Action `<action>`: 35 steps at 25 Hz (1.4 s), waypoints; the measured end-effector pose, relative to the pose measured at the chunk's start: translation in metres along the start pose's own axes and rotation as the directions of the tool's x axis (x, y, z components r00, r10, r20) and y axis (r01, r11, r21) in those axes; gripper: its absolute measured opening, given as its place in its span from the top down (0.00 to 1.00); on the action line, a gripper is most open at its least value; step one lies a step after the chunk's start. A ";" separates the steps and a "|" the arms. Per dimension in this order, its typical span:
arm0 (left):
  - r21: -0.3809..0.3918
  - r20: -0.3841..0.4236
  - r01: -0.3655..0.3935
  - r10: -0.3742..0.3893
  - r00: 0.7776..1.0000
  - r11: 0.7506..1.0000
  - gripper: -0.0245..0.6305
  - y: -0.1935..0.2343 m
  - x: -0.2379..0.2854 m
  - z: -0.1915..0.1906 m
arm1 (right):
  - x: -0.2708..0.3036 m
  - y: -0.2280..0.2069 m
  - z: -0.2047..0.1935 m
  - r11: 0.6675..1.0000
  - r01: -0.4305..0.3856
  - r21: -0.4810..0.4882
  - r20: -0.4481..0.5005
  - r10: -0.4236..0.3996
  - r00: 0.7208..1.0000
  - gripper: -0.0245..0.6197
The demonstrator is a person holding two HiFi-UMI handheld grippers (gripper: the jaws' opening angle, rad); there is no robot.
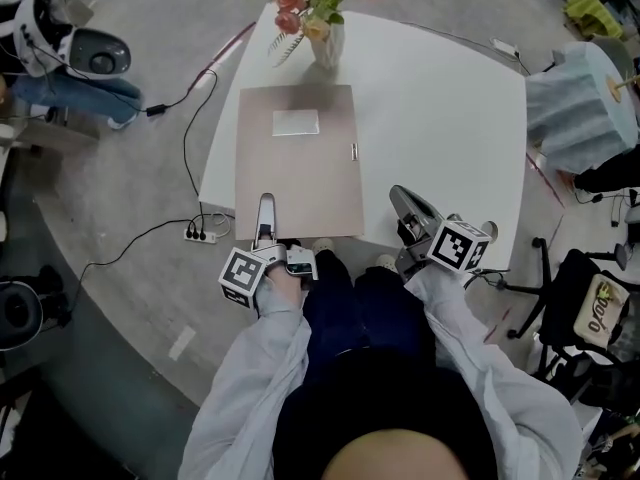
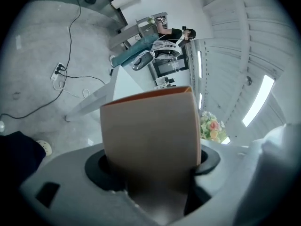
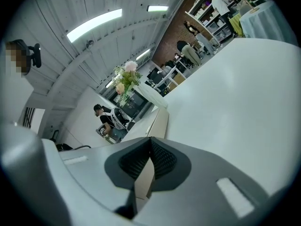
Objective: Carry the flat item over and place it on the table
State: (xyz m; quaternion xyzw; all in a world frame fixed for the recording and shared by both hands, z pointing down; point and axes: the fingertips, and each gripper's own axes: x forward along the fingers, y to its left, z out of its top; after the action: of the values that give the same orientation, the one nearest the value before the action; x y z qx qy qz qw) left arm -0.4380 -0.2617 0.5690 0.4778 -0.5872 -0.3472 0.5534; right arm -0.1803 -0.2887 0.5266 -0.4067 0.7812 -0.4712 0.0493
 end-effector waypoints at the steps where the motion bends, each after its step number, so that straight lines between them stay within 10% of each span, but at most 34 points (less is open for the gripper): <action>1: -0.001 0.001 -0.021 0.021 1.000 1.000 0.41 0.004 -0.001 -0.002 | 0.001 0.001 -0.001 1.000 -0.006 -0.002 -0.009 0.006 1.000 0.95; 9: 0.078 0.009 -0.107 0.107 0.994 0.991 0.32 0.020 -0.002 -0.010 | 0.005 0.004 0.001 0.999 -0.032 -0.013 -0.042 0.032 0.999 0.95; 18: 0.239 0.041 -0.326 0.326 0.944 0.915 0.14 0.052 -0.010 0.003 | 0.000 -0.001 -0.003 0.999 -0.027 -0.023 -0.059 0.025 0.998 0.95; 28: 0.399 0.087 -0.303 0.293 0.952 0.865 0.06 0.048 0.002 0.013 | -0.012 0.000 -0.004 0.996 -0.024 -0.088 -0.070 0.017 0.997 0.95; 35: 0.590 0.063 -0.236 0.248 0.967 0.772 0.05 0.026 -0.020 0.005 | -0.023 0.002 0.003 0.990 -0.021 -0.143 -0.057 0.013 0.998 0.95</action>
State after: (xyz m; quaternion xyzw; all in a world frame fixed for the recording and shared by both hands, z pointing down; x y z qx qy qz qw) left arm -0.4493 -0.2359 0.5866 0.5501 -0.7175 -0.0680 0.4219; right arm -0.1645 -0.2747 0.5163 -0.3891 0.8175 -0.4246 0.0019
